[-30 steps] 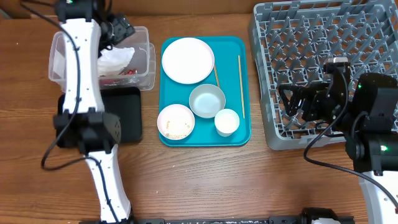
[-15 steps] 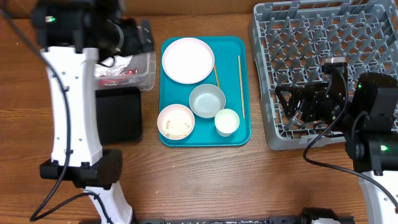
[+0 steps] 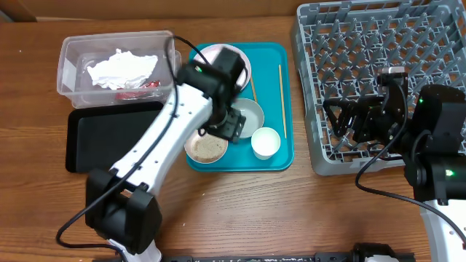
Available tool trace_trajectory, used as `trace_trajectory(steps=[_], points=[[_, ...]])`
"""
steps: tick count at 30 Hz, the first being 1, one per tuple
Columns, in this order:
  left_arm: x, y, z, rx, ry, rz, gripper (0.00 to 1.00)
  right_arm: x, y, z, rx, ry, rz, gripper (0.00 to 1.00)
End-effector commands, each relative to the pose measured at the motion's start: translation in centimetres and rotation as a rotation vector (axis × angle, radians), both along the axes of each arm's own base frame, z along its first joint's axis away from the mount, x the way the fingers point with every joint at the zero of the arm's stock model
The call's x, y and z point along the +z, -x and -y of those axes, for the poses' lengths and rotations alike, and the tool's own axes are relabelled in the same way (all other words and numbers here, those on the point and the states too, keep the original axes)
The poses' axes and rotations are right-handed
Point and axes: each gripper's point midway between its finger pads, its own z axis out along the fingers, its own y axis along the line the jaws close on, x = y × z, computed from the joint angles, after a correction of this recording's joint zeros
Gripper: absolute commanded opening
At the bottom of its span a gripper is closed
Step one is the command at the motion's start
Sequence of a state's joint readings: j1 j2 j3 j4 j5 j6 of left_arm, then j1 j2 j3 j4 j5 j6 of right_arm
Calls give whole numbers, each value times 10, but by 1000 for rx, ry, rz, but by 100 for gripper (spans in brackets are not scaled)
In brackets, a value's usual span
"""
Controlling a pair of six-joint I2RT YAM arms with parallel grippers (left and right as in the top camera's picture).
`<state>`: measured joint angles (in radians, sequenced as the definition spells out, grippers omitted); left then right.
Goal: Sort waste into correct bins and load items into the dishwasher
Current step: 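Grasp the pink bowl of rice with the left gripper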
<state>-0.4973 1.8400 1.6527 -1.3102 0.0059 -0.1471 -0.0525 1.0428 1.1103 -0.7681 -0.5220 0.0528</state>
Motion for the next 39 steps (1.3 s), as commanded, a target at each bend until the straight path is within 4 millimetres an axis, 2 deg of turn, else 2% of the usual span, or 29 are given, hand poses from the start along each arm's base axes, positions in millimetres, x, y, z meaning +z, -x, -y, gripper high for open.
trace_trajectory(steps=[1,6,10,17,25,30,35,39], points=[[-46,16,3,-152,-23,-31,73,11,-2,1,-7,1,26,100],[-75,21,2,-156,-26,-38,53,10,-2,1,-7,2,25,100],[-86,22,2,-168,-41,-21,42,11,-2,1,-7,2,26,100],[-98,24,4,-196,-80,17,37,11,-2,1,-7,2,26,100],[-112,24,4,-178,-68,36,17,10,-2,1,-7,2,25,100],[-114,23,5,-172,-63,43,4,10,-2,1,-7,2,25,100],[-110,27,3,-158,-72,23,4,10,-2,1,-7,2,25,100],[-87,27,2,-132,-80,6,4,10,-2,1,-7,2,26,100]])
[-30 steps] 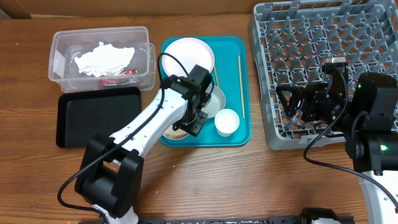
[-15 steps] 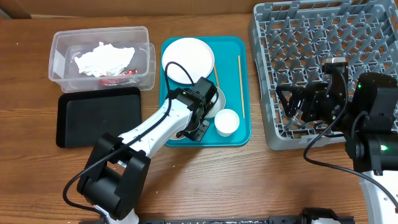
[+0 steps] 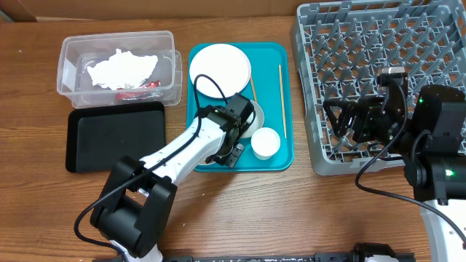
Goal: Sort waste into correct bins and load items into the dishwasher
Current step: 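Grasp the pink bowl of rice with the left gripper, then tip the pink bowl over the black tray to pour out the rice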
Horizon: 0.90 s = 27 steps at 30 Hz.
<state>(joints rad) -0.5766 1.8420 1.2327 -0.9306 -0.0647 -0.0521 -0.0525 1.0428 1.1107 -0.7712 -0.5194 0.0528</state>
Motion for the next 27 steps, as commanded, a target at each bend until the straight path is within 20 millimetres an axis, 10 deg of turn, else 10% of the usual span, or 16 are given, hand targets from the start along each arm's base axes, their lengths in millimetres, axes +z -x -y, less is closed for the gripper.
trace_trajectory(steps=[1,14,27], points=[[27,-5,2,51,12,11,4,11,-2,1,-5,0,28,100],[145,-33,-50,375,156,141,4,11,-2,1,-5,0,28,100],[100,-43,-135,571,723,-23,4,9,-1,1,-5,0,19,100]])
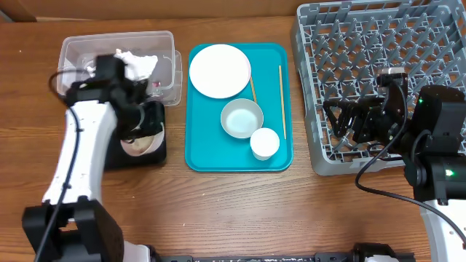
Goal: Sort waste into correct bins and load items into the dishwasher
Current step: 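Tip the pink bowl over the black tray to pour out the rice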
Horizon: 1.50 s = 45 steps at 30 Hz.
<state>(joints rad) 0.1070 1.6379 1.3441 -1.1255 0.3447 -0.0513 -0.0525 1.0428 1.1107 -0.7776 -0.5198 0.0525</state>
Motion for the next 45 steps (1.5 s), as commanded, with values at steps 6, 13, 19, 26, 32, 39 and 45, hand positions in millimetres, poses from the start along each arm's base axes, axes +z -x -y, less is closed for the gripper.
trace_trajectory(steps=[6,13,19,26,32,39,45], points=[[-5,-5,-29,133,623,156,4,9,-1,1,-5,0,21,100],[9,-21,-65,288,989,293,4,8,0,1,-5,-1,12,100],[26,-29,-79,391,1212,319,4,7,1,1,-5,-1,7,100],[26,-28,-89,489,1262,236,4,6,1,1,-5,-1,4,100],[25,-34,-119,494,1226,327,4,6,1,1,-5,-1,5,100],[21,-37,-126,497,1196,335,4,7,0,1,-5,-1,11,100],[27,-40,-120,502,1239,300,4,8,0,1,-5,-1,11,100]])
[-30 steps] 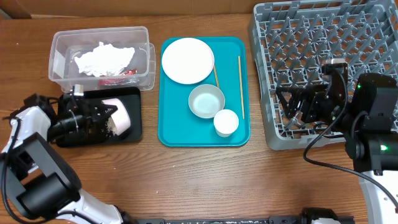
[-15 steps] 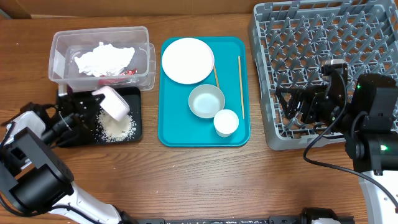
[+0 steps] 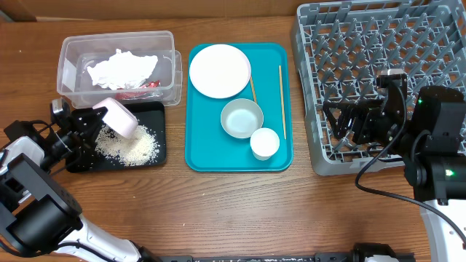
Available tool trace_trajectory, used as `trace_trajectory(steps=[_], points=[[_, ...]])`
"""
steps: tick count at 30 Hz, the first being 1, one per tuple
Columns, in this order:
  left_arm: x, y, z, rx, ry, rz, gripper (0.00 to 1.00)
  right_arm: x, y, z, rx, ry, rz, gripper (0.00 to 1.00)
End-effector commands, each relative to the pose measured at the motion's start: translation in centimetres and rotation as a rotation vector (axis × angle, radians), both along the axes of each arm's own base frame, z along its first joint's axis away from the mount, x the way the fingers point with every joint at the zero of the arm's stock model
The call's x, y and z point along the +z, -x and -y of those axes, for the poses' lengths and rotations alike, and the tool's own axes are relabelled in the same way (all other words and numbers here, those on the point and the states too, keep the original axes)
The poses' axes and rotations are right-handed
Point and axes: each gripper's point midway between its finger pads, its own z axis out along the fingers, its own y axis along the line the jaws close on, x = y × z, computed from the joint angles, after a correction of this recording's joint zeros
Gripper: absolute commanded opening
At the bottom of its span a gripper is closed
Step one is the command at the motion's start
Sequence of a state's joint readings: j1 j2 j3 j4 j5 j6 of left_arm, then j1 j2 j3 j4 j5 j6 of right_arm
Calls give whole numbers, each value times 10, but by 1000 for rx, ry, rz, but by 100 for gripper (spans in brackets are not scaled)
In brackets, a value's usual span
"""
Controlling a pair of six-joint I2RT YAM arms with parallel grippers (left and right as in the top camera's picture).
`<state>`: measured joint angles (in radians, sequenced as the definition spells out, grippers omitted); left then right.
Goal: Sort waste into correct bins and load items into the dishwasher
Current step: 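Tip the pink bowl over the black tray to pour out the rice, then return the pink bowl to the teal tray with the left gripper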
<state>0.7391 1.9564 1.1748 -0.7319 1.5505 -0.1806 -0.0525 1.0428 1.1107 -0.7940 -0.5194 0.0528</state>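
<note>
My left gripper (image 3: 100, 118) is shut on the rim of a pink bowl (image 3: 119, 116). The bowl is tipped on its side above the black tray (image 3: 87, 161). A heap of rice (image 3: 135, 145) lies on that tray below the bowl. On the teal tray (image 3: 200, 156) remain a white plate (image 3: 220, 70), a grey-blue bowl (image 3: 242, 118), a white cup (image 3: 265, 143) and chopsticks (image 3: 281, 98). My right gripper (image 3: 336, 122) hovers open over the front left part of the grey dish rack (image 3: 364, 44), holding nothing.
A clear plastic bin (image 3: 69, 51) with crumpled white paper (image 3: 122, 68) and a red scrap stands behind the black tray. The left arm reaches in low from the table's left edge. The dish rack fills the right rear.
The bowl was held roughly upright over the black tray with rice inside. Now it is tipped over and the rice lies on the tray. The left arm has shifted leftward; the right arm is unchanged.
My left gripper was at the rice bowl on the teal tray, beside the grey-blue bowl. Then it was down on that bowl. Later the bowl was over the black tray, off the teal tray. Now it is tipped, its rice on the black tray.
</note>
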Motion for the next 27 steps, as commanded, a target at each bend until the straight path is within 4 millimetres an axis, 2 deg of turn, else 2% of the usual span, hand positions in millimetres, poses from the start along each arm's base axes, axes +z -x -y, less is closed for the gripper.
trace_trajectory(steps=[1,3,6,11,15,20,24,27], points=[[8,-3,8,-25,31,11,4,10,-2,1,-5,0,28,100],[15,-2,16,-42,4,31,4,11,-2,1,-5,0,28,100],[24,5,44,-97,-175,7,4,10,-2,1,-5,0,28,100],[29,23,86,-190,-617,-78,4,10,-2,1,-5,0,26,100],[32,32,120,-268,-948,-54,4,10,-2,1,-5,0,26,100],[12,33,172,-416,-1272,-14,4,9,-1,1,-5,0,19,100],[-9,37,213,-537,-1404,32,4,9,-1,1,-5,0,18,100],[-30,36,232,-592,-1530,31,4,9,-1,1,-5,0,19,100]])
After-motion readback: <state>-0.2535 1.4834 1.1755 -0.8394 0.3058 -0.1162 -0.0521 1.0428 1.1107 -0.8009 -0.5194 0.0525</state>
